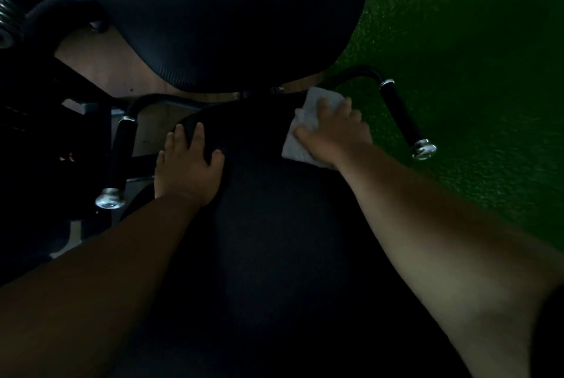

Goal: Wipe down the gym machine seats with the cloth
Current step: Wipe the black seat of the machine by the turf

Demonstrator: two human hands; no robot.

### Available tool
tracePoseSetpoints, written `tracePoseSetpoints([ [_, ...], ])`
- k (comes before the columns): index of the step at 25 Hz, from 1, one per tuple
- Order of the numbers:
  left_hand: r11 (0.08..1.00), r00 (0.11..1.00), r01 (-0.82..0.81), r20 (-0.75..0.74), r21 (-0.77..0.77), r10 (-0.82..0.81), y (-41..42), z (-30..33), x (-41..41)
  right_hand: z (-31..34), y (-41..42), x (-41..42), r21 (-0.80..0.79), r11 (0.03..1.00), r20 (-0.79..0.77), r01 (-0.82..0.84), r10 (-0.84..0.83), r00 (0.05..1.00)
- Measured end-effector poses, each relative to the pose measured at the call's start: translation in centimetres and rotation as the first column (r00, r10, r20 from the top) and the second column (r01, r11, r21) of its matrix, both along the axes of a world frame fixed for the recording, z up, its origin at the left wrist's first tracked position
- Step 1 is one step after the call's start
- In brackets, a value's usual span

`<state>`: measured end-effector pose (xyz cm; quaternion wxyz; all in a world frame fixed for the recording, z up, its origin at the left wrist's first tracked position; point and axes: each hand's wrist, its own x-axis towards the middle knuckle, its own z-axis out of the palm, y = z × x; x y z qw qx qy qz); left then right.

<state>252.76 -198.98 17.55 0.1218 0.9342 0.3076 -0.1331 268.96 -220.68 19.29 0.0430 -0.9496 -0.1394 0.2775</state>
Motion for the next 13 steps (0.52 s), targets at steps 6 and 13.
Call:
tracePoseSetpoints([
  [6,0.999,0.999,0.031,-0.039,-0.018,-0.032,0.0,0.2,0.0,3.0,-3.0,-8.4,-0.034,0.991,0.068,-0.129,0.131,0.989],
  [13,0.997,0.998,0.050,-0.036,-0.058,-0.052,0.1,0.5,-0.3,3.5,-5.4,-12.0,-0.035,0.975,0.094,-0.220,0.222,0.970],
])
